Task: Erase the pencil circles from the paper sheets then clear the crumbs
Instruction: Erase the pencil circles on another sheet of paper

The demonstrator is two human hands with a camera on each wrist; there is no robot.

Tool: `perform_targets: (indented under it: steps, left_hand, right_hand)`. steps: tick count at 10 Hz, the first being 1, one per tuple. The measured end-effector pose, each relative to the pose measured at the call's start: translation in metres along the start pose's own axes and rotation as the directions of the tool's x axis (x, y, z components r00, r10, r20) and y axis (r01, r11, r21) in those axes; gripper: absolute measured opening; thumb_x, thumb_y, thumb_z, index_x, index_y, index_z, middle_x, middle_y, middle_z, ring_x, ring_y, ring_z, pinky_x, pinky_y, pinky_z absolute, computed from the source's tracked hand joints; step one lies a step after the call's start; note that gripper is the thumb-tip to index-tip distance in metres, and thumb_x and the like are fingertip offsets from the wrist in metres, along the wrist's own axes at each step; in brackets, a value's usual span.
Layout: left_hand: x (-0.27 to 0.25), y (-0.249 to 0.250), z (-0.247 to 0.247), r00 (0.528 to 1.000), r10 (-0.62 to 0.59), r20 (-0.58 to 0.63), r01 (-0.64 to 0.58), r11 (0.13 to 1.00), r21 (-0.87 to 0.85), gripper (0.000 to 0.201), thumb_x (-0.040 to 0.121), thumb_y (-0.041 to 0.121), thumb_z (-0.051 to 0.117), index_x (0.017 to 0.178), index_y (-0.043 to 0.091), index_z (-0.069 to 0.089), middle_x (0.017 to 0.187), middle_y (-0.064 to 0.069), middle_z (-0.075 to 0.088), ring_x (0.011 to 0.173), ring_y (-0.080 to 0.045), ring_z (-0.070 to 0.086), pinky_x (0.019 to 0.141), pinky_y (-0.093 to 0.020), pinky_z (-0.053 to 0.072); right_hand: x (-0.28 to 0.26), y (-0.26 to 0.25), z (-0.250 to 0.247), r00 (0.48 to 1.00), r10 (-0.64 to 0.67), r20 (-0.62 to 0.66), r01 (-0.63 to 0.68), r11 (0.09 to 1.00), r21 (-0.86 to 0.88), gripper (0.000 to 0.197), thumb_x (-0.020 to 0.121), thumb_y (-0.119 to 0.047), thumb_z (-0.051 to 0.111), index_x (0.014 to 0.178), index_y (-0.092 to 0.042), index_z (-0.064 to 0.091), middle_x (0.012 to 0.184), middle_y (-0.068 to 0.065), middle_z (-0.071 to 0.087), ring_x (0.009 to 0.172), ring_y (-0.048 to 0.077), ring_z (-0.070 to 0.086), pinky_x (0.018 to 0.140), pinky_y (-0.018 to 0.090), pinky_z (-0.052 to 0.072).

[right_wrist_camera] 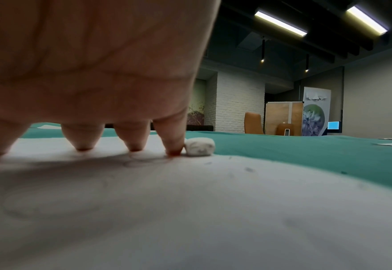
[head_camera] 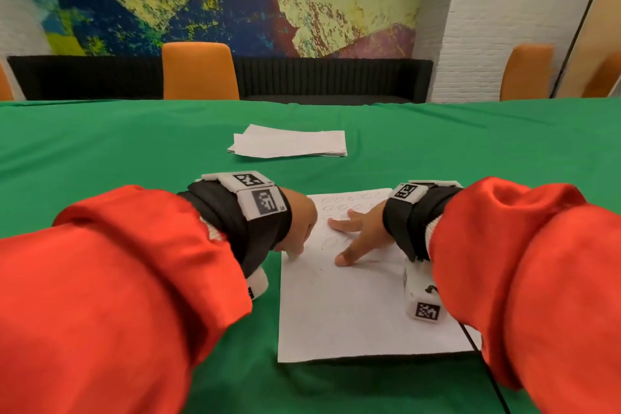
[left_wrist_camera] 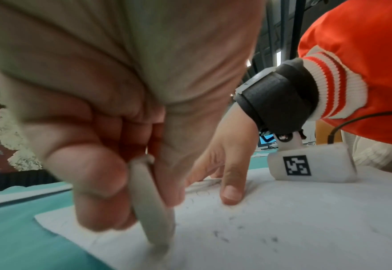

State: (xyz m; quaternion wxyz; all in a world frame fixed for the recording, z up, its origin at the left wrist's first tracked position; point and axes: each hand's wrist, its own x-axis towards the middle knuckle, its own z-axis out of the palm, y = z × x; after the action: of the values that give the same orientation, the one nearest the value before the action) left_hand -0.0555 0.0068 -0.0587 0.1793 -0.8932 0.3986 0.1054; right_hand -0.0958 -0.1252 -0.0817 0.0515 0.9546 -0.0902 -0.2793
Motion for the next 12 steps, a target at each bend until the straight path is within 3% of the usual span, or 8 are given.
perform_targets:
  steps: [1,2,3,4,7,8,10,12]
  left_hand:
    - [0.001,0.0019,0.0047,0.998,-0.004,0.065,0.004,1.0,0.001,0.026,0.092,0.02,0.057,0.112,0.007,0.066,0.083,-0.003,0.061,0.045,-0.006,0.048,0.03,-0.006,0.028]
    - [-0.0001,-0.0029,0.0064,0.998,-0.003,0.067,0.007,0.998,-0.067,0.02,0.09,0.02,0.061,0.105,0.009,0.067,0.087,-0.001,0.069,0.049,-0.003,0.049,0.042,-0.009,0.037]
    - [-0.0016,-0.006,0.0083,0.996,0.024,0.084,-0.014,0.994,-0.113,0.008,0.087,0.019,0.065,0.094,0.016,0.064,0.072,0.004,0.061,0.052,-0.005,0.051,0.05,-0.012,0.04]
    - [-0.0009,-0.0039,0.0083,0.996,0.037,0.087,-0.029,0.995,-0.091,0.008,0.086,0.019,0.066,0.093,0.017,0.063,0.07,0.005,0.06,0.052,-0.005,0.05,0.047,-0.012,0.039]
    - [0.0057,-0.0019,0.0059,0.997,0.0,0.081,0.006,0.997,-0.074,0.026,0.091,0.019,0.061,0.112,0.005,0.065,0.102,-0.009,0.069,0.054,-0.007,0.046,0.038,-0.007,0.035]
    - [0.0025,-0.004,0.0056,0.988,0.009,0.156,0.013,0.99,-0.14,0.011,0.087,0.018,0.067,0.093,0.01,0.064,0.073,0.0,0.064,0.053,-0.006,0.052,0.053,-0.014,0.042]
    - [0.0064,0.0001,0.0011,0.998,0.003,0.07,-0.002,1.0,-0.02,0.028,0.09,0.02,0.061,0.113,0.004,0.066,0.075,-0.002,0.056,0.052,-0.008,0.044,0.03,-0.007,0.029]
    - [0.0067,0.0006,0.002,0.994,0.016,0.111,-0.017,1.0,0.015,0.028,0.091,0.019,0.06,0.114,0.004,0.065,0.087,-0.002,0.059,0.054,-0.009,0.047,0.031,-0.007,0.031]
  right_hand:
    - [-0.0003,0.0004,-0.0002,1.0,0.0,-0.004,0.0,1.0,0.001,0.084,0.085,-0.066,0.042,0.147,-0.04,-0.008,0.157,0.0,-0.011,0.145,0.027,0.005,0.116,0.042,0.006]
    - [-0.0009,0.0008,-0.0004,1.0,-0.004,0.002,0.004,1.0,0.01,0.083,0.085,-0.065,0.043,0.147,-0.041,-0.008,0.157,-0.001,-0.012,0.145,0.027,0.005,0.115,0.042,0.005]
    - [0.0006,0.0014,-0.0008,1.0,-0.001,0.012,0.001,1.0,0.016,0.085,0.084,-0.067,0.043,0.146,-0.042,-0.009,0.157,-0.003,-0.013,0.145,0.026,0.004,0.115,0.043,0.004]
    - [0.0008,0.0014,-0.0005,1.0,0.002,0.012,-0.002,1.0,0.018,0.085,0.083,-0.068,0.043,0.146,-0.042,-0.009,0.157,-0.003,-0.013,0.145,0.026,0.003,0.115,0.043,0.005]
    - [-0.0017,0.0008,-0.0005,1.0,0.012,0.003,-0.012,1.0,0.015,0.085,0.085,-0.067,0.042,0.147,-0.04,-0.009,0.157,-0.001,-0.011,0.145,0.027,0.005,0.115,0.044,0.006]
    - [-0.0022,0.001,-0.0001,1.0,0.01,0.004,-0.01,1.0,0.021,0.084,0.085,-0.066,0.042,0.147,-0.04,-0.008,0.157,-0.001,-0.011,0.145,0.027,0.004,0.115,0.044,0.006]
    - [-0.0013,0.001,-0.0003,1.0,0.015,-0.001,-0.015,1.0,0.013,0.084,0.084,-0.068,0.041,0.146,-0.041,-0.009,0.157,-0.001,-0.012,0.145,0.026,0.004,0.115,0.044,0.005]
    - [-0.003,0.0012,0.0,1.0,0.008,-0.007,-0.008,1.0,0.023,0.084,0.085,-0.066,0.043,0.147,-0.04,-0.008,0.157,-0.001,-0.012,0.145,0.027,0.003,0.114,0.043,0.005]
